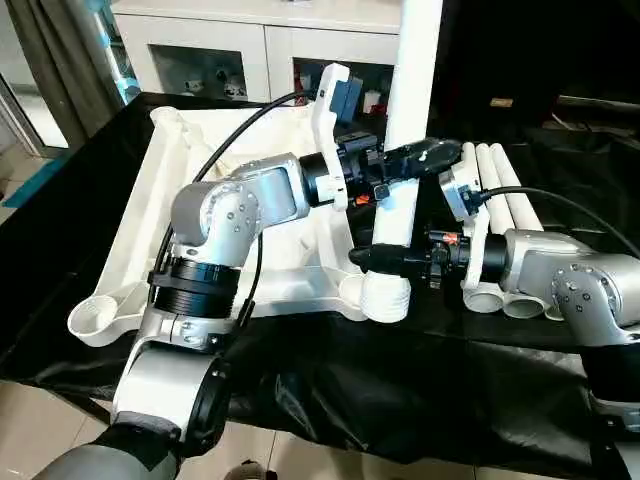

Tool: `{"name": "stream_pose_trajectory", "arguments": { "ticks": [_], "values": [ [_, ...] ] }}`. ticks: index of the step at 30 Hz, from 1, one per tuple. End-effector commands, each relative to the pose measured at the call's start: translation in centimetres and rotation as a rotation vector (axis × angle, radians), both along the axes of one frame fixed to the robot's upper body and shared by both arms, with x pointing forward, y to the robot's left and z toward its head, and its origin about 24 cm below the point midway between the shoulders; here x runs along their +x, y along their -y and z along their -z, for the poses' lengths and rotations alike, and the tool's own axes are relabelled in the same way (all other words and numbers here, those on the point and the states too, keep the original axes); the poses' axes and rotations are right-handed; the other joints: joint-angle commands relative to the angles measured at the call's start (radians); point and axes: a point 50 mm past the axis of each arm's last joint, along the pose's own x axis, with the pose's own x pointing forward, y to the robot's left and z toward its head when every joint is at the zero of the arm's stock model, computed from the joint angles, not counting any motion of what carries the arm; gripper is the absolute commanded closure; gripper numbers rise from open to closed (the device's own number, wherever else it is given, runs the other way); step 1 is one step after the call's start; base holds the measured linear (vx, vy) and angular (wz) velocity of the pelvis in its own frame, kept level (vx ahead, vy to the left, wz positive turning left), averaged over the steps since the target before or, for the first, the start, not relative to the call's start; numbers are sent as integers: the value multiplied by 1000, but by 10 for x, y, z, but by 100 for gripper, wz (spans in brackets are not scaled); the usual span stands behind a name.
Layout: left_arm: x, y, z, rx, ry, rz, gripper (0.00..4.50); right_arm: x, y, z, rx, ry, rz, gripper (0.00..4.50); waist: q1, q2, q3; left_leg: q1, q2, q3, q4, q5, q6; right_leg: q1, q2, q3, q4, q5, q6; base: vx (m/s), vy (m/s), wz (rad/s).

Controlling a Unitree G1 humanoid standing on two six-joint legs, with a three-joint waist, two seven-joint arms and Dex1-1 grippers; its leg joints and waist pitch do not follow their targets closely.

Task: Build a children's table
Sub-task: Pick table leg

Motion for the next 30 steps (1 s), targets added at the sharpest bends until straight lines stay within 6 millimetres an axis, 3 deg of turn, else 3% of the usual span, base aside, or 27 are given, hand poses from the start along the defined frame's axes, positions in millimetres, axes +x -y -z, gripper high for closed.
{"name": "stream_pose_trajectory", "arguments": {
  "ticks": [1, 4, 7, 18, 19, 23, 30],
  "values": [
    [-7, 2, -12, -45, 25, 77, 265, 0, 2, 0, -17, -2, 1, 167, 4, -25, -82, 11, 48, -16, -54, 56, 103, 63, -82, 48, -59, 131, -286, 0, 0, 0],
    [-8, 2, -12, -47, 20, 90, 265, 1, 3, 0, -10, -5, 2, 162, 4, -24, -82, 11, 47, -16, -54, 56, 104, 62, -81, 47, -59, 131, -291, 0, 0, 0],
    [-8, 0, -12, -42, 22, 110, 265, 2, 5, 0, -5, -9, 7, 125, 4, -24, -82, 12, 48, -16, -54, 53, 104, 62, -81, 47, -59, 127, -291, 0, 0, 0],
    [-5, -2, -13, -44, 17, 137, 265, 1, 9, 1, 3, -14, 0, 125, 4, -20, -84, 13, 47, -16, -53, 54, 102, 63, -80, 47, -58, 137, -293, 0, 0, 0],
    [-5, -2, -13, -41, 18, 139, 265, 0, 9, 0, 11, -20, -7, 96, 5, -21, -84, 13, 47, -16, -53, 54, 103, 64, -80, 47, -58, 142, -295, 0, 0, 0],
    [-2, -3, -12, -22, 23, 136, 265, -2, 9, -3, 33, -31, -36, 63, 6, -18, -85, 13, 47, -17, -52, 59, 103, 64, -79, 47, -57, 151, -296, 0, 0, 0],
    [1, -4, -11, -6, 28, 137, 266, -7, 9, -7, 54, -29, -66, 45, 8, -16, -86, 12, 47, -18, -51, 56, 106, 66, -80, 46, -55, 167, -304, 0, 0, 0]
  ]
}}
